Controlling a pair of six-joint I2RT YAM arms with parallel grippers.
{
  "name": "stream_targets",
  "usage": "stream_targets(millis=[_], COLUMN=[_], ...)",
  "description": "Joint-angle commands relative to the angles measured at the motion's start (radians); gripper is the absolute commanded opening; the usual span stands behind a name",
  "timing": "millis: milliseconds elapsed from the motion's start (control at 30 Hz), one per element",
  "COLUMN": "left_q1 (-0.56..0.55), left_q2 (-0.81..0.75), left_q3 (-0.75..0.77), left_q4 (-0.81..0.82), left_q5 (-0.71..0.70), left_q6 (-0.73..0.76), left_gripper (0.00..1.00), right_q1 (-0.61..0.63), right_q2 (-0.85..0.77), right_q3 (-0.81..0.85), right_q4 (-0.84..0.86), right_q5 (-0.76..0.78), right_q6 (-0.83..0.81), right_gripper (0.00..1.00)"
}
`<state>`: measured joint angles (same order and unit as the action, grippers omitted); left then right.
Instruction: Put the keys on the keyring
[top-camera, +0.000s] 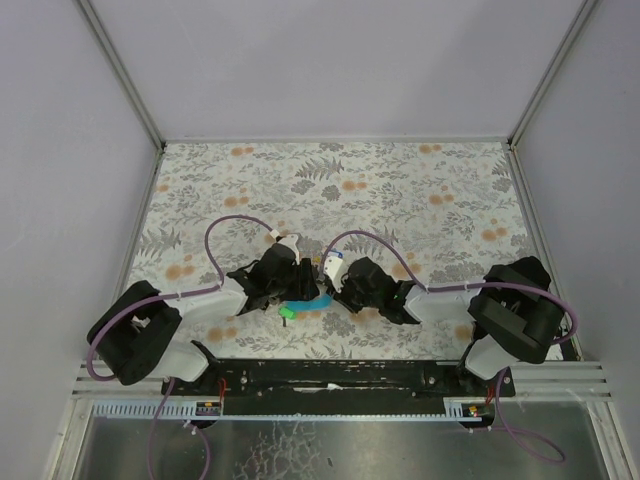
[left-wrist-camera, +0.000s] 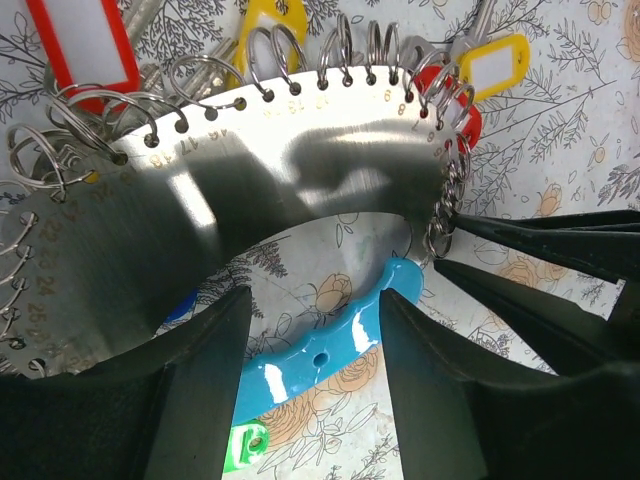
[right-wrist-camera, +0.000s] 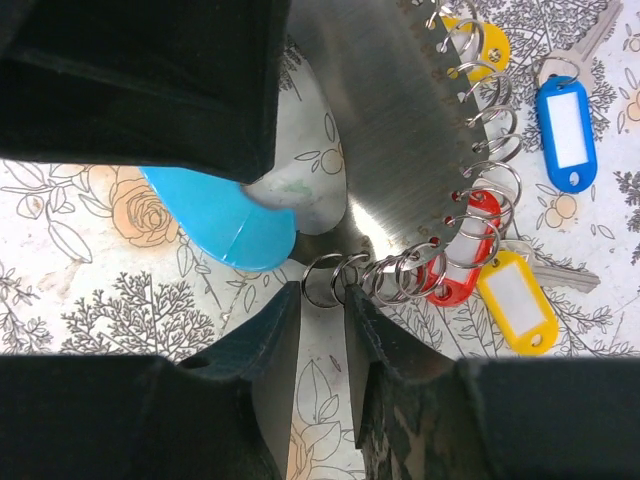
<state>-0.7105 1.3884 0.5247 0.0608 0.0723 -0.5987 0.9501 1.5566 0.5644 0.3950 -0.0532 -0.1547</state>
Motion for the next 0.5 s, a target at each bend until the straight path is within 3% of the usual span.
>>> stream_targets(millis=[0,233,467], left_q1=[0.008,0.008,0.009], left_q2=[-0.001,-0.029,-0.123], left_q3=[0.002,-0.024,-0.079], left_q4=[0.057,0.082,0.12], left_q5=[0.01,0.02,0.028], left_q6=[-0.006,0.009,0.041], left_gripper=[0.53,0.54,0.53], right_q1=[0.013,0.012,0.012], right_q2=[0.011,-0.022,-0.099], right_q3=[0.034,0.038,0.043], right_q4=[0.033,0.032,0.018], right_q5=[0.078,0.067,0.026], right_q6=[-0.016,-0.019,-0.013], right_gripper=[0.29,0.02,0.0])
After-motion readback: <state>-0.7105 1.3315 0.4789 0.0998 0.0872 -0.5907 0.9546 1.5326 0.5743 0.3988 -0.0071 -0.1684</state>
